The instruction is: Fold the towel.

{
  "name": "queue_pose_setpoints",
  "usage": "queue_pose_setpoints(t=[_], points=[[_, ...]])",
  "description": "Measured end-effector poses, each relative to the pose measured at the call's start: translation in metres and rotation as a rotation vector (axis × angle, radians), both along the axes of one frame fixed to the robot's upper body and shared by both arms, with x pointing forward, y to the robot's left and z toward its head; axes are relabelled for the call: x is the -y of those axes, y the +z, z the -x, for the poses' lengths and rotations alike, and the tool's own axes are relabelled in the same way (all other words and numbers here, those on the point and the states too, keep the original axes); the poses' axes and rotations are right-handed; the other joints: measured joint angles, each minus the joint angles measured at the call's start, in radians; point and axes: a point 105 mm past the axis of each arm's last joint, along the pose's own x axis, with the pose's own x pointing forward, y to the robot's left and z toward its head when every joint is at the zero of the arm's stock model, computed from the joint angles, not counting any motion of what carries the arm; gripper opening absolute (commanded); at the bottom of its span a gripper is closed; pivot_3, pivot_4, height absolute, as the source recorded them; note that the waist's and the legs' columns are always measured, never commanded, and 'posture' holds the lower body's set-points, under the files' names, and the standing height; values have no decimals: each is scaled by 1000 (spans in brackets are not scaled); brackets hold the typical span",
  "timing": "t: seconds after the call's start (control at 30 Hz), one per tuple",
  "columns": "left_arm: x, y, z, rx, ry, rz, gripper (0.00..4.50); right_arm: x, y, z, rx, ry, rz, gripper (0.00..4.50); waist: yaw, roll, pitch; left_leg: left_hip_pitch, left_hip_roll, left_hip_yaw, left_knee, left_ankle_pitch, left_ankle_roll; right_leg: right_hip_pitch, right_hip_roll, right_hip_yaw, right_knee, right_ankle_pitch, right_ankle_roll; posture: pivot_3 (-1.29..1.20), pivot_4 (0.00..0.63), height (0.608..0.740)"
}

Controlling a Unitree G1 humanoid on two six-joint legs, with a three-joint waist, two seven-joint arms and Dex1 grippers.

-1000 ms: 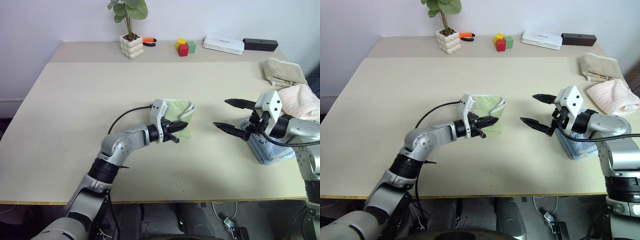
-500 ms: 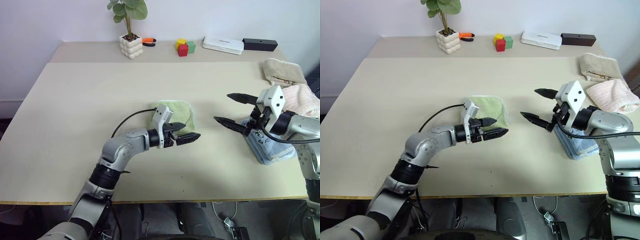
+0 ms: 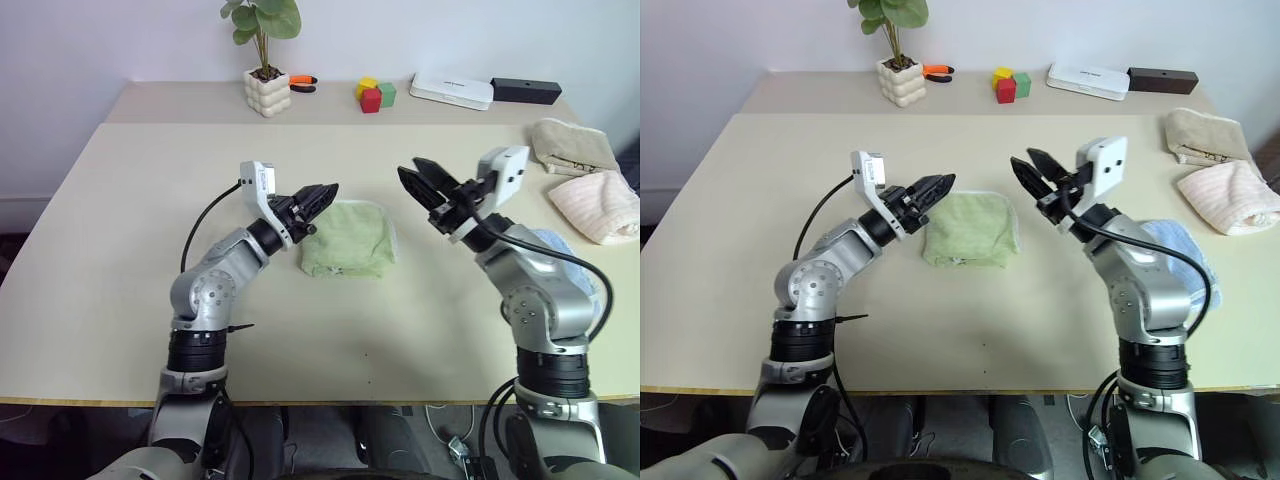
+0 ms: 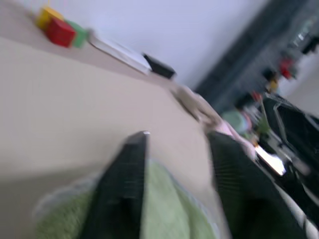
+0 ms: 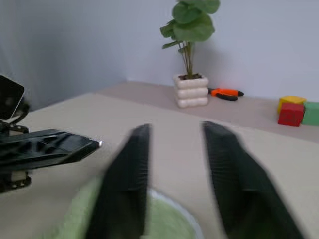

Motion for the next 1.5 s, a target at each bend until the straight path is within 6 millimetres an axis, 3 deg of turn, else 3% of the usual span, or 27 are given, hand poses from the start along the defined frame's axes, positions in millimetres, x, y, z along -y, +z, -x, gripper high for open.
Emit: queue_pose_setpoints(t=[0.03,0.2,0.27,0.33,0.43,0.57,0.87,0.93,1.07,1.2,1.23,1.33,1.5], points=[[1,1,-4,-1,23,5,42,-3,-3,-3,-9,-37,-9,0,-2,0,0,0,0,0,0,0,0,0,0,0,0,0,0,0,150,740],[15,4,-20,6,120,8,42,-25,-38,-18,-100,-254,60,0,-7,0,0,0,0,0,-1,0,0,-1,1,0,0,0,0,0,150,740],[21,-5,-25,-13,146,-33,42,-44,-52,-17,-131,-270,109,0,-10,0,0,0,0,0,-1,0,0,-2,1,0,2,0,0,0,150,740],[27,-16,-27,-40,163,-81,42,-50,-58,-19,-146,-296,123,0,-7,0,0,0,0,0,-1,0,0,-2,1,0,2,0,0,0,150,740],[28,-39,-31,-111,198,-153,42,-49,-72,-28,-196,-368,129,0,-7,0,-1,0,0,0,0,0,0,-2,1,0,2,0,0,0,150,740],[20,-71,-32,-196,238,-233,42,-46,-108,-29,-287,-396,181,0,-8,0,-1,0,0,0,-1,0,0,-2,1,0,3,0,0,0,150,740],[-3,-76,-33,-148,259,-290,42,-25,-123,-24,-288,-432,237,0,-15,1,-2,3,0,0,-1,0,0,0,1,0,5,0,0,0,150,740],[-7,-75,-34,-139,264,-298,0,-21,-124,-24,-297,-428,218,522,-18,1,-2,3,0,0,-1,0,0,0,1,0,5,0,0,0,150,740],[-23,-64,-36,-114,285,-268,1866,-13,-117,-27,-296,-435,169,2362,-34,1,-2,2,0,0,-1,0,0,-1,1,0,6,0,0,0,150,740],[-37,-36,-42,-62,307,-237,3971,-2,-84,-38,-161,-455,210,4452,-33,1,-1,1,0,0,-1,0,0,-2,1,0,6,0,0,0,150,740],[-40,-28,-43,-35,309,-245,4465,4,-75,-40,-120,-467,234,4500,-33,1,-1,1,0,0,-1,0,0,-2,1,0,6,0,0,0,150,740],[-56,-14,-43,4,328,-266,4465,22,-57,-43,-49,-485,273,4500,-33,1,-1,1,0,0,-1,0,0,-2,1,0,5,0,0,0,150,740],[-89,-20,-32,-65,281,-362,4465,45,-40,-40,-15,-328,263,4500,-38,1,-1,2,0,0,-2,0,0,-2,1,0,6,0,0,0,150,740]])
